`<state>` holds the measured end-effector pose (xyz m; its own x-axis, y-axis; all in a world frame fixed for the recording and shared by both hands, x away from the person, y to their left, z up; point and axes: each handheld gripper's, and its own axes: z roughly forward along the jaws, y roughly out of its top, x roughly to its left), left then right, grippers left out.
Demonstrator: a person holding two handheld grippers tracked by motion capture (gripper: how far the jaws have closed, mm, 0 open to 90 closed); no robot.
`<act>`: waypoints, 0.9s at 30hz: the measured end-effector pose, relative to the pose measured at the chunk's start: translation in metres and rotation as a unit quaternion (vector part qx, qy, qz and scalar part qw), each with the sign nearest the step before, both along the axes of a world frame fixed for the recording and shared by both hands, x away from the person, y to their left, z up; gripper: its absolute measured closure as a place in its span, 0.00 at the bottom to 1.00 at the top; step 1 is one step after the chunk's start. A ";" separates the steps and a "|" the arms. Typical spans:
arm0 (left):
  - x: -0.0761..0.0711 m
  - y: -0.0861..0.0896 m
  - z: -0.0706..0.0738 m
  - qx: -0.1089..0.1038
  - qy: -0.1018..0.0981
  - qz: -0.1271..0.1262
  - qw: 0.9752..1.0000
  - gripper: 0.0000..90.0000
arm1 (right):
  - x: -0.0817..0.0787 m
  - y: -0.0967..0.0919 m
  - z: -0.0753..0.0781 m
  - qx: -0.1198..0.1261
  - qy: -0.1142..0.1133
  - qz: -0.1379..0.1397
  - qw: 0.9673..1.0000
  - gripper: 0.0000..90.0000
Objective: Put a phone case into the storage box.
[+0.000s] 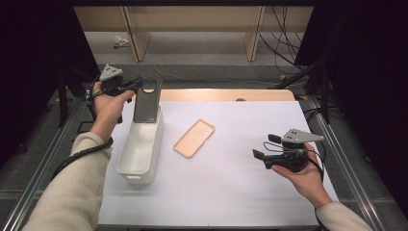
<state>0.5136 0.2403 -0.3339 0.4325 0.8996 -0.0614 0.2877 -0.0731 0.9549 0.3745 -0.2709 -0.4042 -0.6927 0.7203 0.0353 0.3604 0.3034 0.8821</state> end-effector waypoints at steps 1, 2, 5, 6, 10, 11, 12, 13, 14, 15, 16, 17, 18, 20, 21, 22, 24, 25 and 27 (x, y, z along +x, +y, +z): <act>0.001 0.001 0.000 0.000 0.000 0.001 1.000 0.91 | 0.000 0.000 0.000 0.001 0.000 -0.001 1.000 0.19; 0.001 0.001 -0.001 0.000 0.001 0.002 1.000 0.91 | 0.000 0.000 0.000 0.001 0.000 -0.002 1.000 0.19; 0.002 0.002 -0.002 -0.002 0.001 0.001 1.000 0.91 | 0.000 -0.001 0.000 0.002 0.000 -0.001 1.000 0.19; 0.002 0.002 -0.002 -0.002 0.001 0.001 1.000 0.91 | 0.000 -0.001 0.000 0.002 0.000 -0.001 1.000 0.19; 0.005 0.002 -0.002 0.000 0.003 0.003 1.000 0.91 | 0.000 0.000 0.000 0.001 0.001 -0.001 1.000 0.19; 0.005 0.002 -0.002 0.000 0.003 0.003 1.000 0.91 | 0.000 0.000 0.000 0.001 0.001 -0.001 1.000 0.19; 0.005 0.003 -0.002 0.001 0.003 0.003 1.000 0.91 | 0.000 0.000 0.000 0.001 0.001 -0.001 1.000 0.19; 0.006 0.003 -0.002 -0.001 0.003 0.004 1.000 0.91 | 0.000 0.000 0.000 0.001 0.000 -0.001 1.000 0.19; 0.007 0.003 -0.002 -0.001 0.003 0.003 1.000 0.91 | 0.000 0.000 0.000 0.000 0.001 -0.001 1.000 0.19; 0.007 0.003 -0.002 -0.001 0.003 0.003 1.000 0.91 | 0.000 0.000 0.000 0.000 0.001 -0.001 1.000 0.19; 0.008 0.003 -0.003 -0.002 0.003 0.005 1.000 0.91 | 0.000 0.000 0.000 0.001 0.001 -0.001 1.000 0.19; 0.008 0.003 -0.003 -0.002 0.003 0.005 1.000 0.91 | 0.000 0.000 0.000 0.001 0.001 -0.001 1.000 0.19; 0.009 0.004 -0.004 0.000 0.006 0.006 1.000 0.91 | 0.000 0.000 0.000 0.002 0.001 -0.001 1.000 0.19; 0.010 0.005 -0.005 0.000 0.007 0.007 1.000 0.91 | 0.000 -0.001 0.000 0.002 0.000 -0.001 1.000 0.19; 0.010 0.005 -0.006 -0.001 0.007 0.007 1.000 0.91 | 0.000 -0.001 0.000 0.002 0.000 -0.001 1.000 0.19; 0.012 0.005 -0.008 -0.002 0.009 0.008 1.000 0.91 | 0.000 -0.001 0.000 0.001 0.001 -0.001 1.000 0.19; 0.012 0.006 -0.009 -0.002 0.009 0.009 1.000 0.91 | 0.000 -0.001 0.000 0.001 0.001 0.000 1.000 0.19; 0.013 0.006 -0.011 -0.004 0.012 0.009 1.000 0.91 | 0.001 0.000 0.000 0.001 0.001 -0.001 1.000 0.19; 0.014 0.007 -0.013 -0.006 0.013 0.010 1.000 0.91 | 0.001 -0.001 0.000 0.001 0.001 -0.001 1.000 0.19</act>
<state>0.5277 0.2472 -0.3467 0.4125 0.9072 -0.0824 0.3133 -0.0564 0.9480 0.3753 -0.2714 -0.4045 -0.6911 0.7218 0.0381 0.3631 0.3011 0.8818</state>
